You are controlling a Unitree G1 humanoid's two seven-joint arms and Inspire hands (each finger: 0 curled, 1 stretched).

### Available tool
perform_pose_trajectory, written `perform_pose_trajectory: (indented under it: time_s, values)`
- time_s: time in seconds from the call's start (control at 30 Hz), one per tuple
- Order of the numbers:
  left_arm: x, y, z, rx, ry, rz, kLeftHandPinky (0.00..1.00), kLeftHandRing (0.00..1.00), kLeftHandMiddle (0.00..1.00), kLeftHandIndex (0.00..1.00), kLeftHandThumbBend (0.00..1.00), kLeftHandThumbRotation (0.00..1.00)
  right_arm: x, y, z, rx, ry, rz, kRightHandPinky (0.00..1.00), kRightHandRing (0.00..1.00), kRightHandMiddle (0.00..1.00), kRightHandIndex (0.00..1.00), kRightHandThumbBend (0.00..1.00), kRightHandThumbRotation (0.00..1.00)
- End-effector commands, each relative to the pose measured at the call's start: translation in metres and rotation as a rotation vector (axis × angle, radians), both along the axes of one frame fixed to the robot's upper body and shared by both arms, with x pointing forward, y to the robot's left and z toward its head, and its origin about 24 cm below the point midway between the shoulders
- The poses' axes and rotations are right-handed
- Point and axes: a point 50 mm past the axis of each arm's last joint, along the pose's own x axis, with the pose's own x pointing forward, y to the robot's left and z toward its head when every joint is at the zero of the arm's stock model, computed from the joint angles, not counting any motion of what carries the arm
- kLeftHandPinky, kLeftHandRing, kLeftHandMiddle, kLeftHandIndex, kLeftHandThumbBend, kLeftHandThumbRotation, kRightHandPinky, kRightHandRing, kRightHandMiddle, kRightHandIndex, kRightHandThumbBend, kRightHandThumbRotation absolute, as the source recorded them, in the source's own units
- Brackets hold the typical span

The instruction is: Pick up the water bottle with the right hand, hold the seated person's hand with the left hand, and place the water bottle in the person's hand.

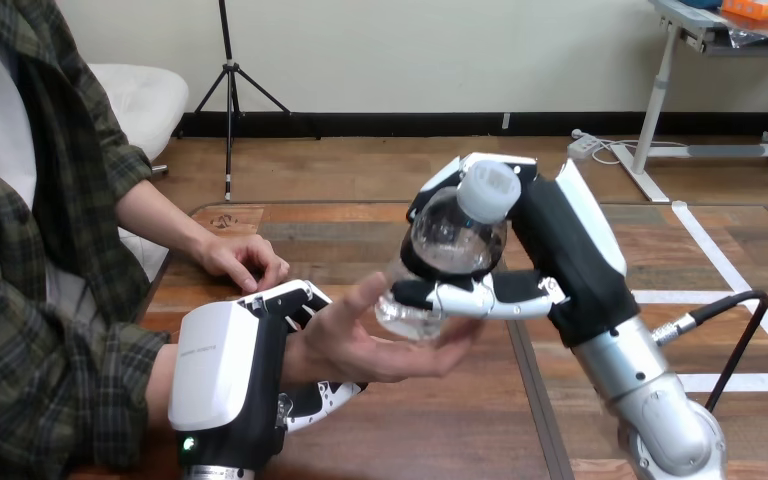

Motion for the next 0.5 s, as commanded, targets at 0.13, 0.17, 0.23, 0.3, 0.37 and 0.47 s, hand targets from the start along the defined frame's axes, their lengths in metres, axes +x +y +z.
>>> perform_pose_trajectory:
  time_s: [0.13,0.17,0.23,0.3,0.37,0.47]
  values:
    - [0.0096,-0.0237,0.0172,-0.071,-0.085,-0.093,0.24,0.29,0.36,0.41,0.75,0.00,-0.0038,0.0044,0.0212,0.050,-0.094,0.039,0.29,0.34,0.40,0.43,0.73,0.00]
    - [0.0097,-0.0235,0.0172,-0.070,-0.085,-0.092,0.24,0.29,0.36,0.41,0.75,0.00,-0.0043,0.0044,0.0211,0.050,-0.094,0.041,0.29,0.34,0.40,0.43,0.73,0.00]
    - [0.0099,-0.0231,0.0174,-0.069,-0.084,-0.091,0.24,0.29,0.36,0.41,0.75,0.00,-0.0055,0.0045,0.0208,0.052,-0.091,0.046,0.29,0.34,0.40,0.43,0.73,0.00]
    - [0.0100,-0.0228,0.0175,-0.068,-0.084,-0.089,0.24,0.29,0.36,0.41,0.75,0.00,-0.0063,0.0045,0.0205,0.055,-0.088,0.050,0.29,0.34,0.39,0.43,0.74,0.00]
    - [0.0100,-0.0224,0.0177,-0.066,-0.083,-0.088,0.24,0.29,0.36,0.41,0.75,0.00,-0.0076,0.0046,0.0203,0.058,-0.085,0.057,0.29,0.33,0.39,0.43,0.74,0.00]
    - [0.0102,-0.0219,0.0178,-0.064,-0.083,-0.086,0.23,0.29,0.36,0.41,0.75,0.00,-0.0092,0.0046,0.0200,0.063,-0.083,0.063,0.29,0.33,0.39,0.42,0.74,0.00]
